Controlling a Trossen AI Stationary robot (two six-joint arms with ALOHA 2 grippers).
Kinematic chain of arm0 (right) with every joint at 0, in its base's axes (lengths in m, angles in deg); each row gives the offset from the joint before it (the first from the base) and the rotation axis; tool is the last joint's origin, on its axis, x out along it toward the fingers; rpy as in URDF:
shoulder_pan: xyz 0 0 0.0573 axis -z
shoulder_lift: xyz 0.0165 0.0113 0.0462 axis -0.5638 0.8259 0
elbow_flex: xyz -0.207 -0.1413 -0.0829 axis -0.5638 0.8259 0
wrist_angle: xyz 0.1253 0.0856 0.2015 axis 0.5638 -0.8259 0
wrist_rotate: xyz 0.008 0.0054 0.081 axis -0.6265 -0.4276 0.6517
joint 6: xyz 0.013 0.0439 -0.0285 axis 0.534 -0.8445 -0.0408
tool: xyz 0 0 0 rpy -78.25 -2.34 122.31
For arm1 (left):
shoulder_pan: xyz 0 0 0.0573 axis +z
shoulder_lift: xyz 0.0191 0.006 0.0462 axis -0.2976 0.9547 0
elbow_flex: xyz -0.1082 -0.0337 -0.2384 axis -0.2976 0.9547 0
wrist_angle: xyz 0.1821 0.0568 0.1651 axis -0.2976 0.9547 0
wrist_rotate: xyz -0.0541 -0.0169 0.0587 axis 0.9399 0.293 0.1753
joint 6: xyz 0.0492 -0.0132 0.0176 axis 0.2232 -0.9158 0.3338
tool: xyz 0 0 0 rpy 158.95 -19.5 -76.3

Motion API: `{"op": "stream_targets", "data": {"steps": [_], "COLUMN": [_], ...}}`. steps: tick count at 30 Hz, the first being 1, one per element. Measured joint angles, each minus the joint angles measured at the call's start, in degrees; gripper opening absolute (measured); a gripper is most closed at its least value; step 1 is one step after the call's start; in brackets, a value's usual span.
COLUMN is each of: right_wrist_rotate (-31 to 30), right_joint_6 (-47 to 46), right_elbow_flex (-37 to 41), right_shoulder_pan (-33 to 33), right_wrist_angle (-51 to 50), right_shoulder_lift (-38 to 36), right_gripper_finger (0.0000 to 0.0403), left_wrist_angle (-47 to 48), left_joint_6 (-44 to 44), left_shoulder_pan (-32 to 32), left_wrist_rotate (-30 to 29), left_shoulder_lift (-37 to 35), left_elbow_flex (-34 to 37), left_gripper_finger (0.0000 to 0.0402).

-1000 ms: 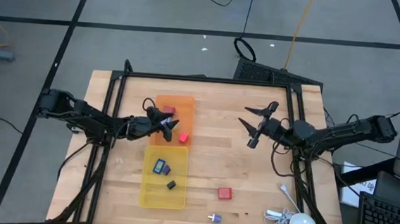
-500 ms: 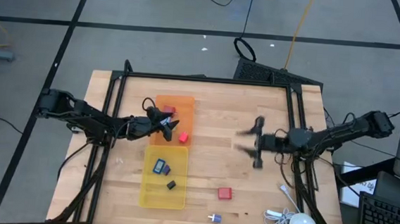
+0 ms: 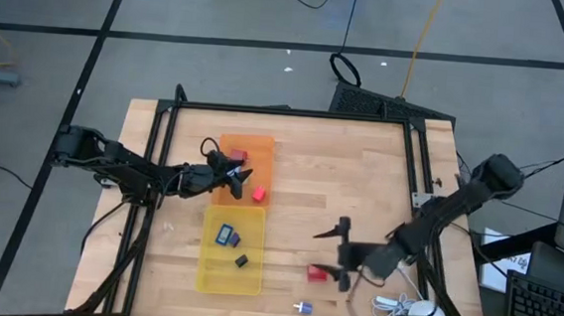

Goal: Sort adapters and digital timers
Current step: Put the red adapter into the orange bin

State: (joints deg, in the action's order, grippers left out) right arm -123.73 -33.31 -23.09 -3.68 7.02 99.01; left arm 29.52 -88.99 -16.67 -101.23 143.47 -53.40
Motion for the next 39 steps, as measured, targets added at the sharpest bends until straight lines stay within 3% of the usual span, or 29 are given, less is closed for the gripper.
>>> {"op": "stream_targets", "data": {"steps": [5,10,17,22,27,39], "right_wrist_rotate": [1.0,5.5,6.3,10.1,10.1,11.3], "right_joint_6": [-11.8,-16.3,-20.1,-23.0,-23.4,-25.2], "right_elbow_flex": [-3.8,-3.8,-3.8,-3.8,-3.8,-3.8], "right_shoulder_pan": [-1.7,-3.5,-5.3,-4.7,-4.6,-4.6], "right_wrist_angle": [-10.8,-10.9,-11.0,-11.6,-11.7,-15.7], "right_shoulder_lift": [8.0,13.7,20.1,20.6,20.1,20.0], "right_gripper_finger": [0.0351,0.0339,0.0321,0.0315,0.03,0.0217], "left_wrist_angle": [0.0,0.0,-0.1,0.0,0.0,0.0], "left_joint_6": [-0.1,-0.5,-2.8,-3.2,-3.2,-4.0], "left_shoulder_pan": [0.0,-0.1,-1.0,-2.4,-3.6,-5.3], "left_wrist_rotate": [0.0,0.1,0.8,0.8,0.8,0.8], "left_shoulder_lift": [0.0,0.0,0.0,0.0,0.0,0.0], "left_elbow_flex": [0.0,0.0,0.0,0.0,0.0,0.0], "left_gripper_finger": [0.022,0.0214,0.0217,0.0227,0.0228,0.0199]}}
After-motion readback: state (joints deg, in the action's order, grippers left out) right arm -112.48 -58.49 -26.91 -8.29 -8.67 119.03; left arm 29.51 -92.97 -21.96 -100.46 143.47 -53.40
